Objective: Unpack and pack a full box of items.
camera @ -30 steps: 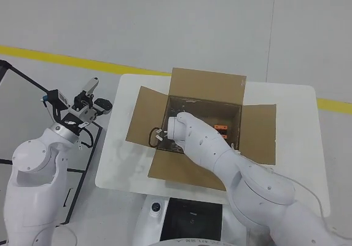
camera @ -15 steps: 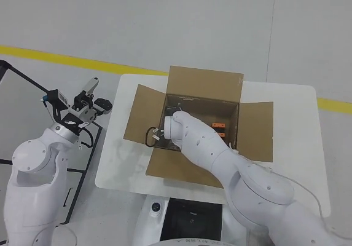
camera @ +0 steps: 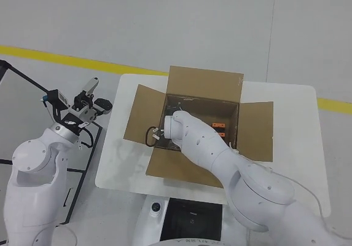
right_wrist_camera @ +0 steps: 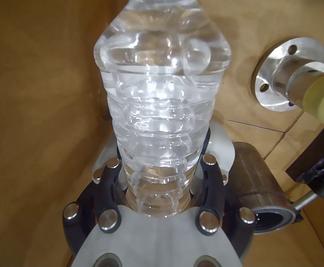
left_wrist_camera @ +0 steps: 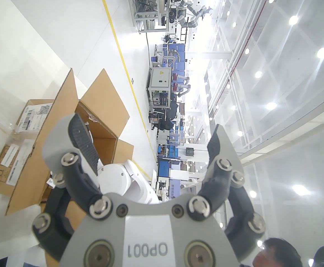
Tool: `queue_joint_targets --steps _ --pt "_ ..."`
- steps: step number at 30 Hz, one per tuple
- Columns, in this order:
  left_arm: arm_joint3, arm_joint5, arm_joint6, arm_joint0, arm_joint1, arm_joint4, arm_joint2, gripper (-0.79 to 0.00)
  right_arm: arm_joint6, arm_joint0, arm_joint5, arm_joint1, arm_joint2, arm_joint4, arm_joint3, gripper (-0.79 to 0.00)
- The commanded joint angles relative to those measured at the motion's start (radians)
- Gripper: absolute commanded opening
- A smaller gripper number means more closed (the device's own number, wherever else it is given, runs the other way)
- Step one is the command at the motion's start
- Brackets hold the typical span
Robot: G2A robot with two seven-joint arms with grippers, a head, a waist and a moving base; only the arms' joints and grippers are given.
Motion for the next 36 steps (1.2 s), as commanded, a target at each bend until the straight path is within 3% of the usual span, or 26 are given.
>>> queue_joint_targets --steps 1,19,36 --pt "0.0 0.0 0.0 0.0 0.0 0.0 0.0 0.0 0.0 0.0 0.0 0.0 0.0 0.0 0.0 -0.785" --pt "0.0 0.0 0.0 0.0 0.0 0.0 0.0 0.0 -0.034 -0.023 -0.024 0.006 0.013 -0.025 -0.003 -0.785" --pt "0.0 0.0 0.0 0.0 0.0 0.0 0.0 0.0 -0.052 -0.039 0.033 0.034 0.065 -0.079 -0.09 -0.785"
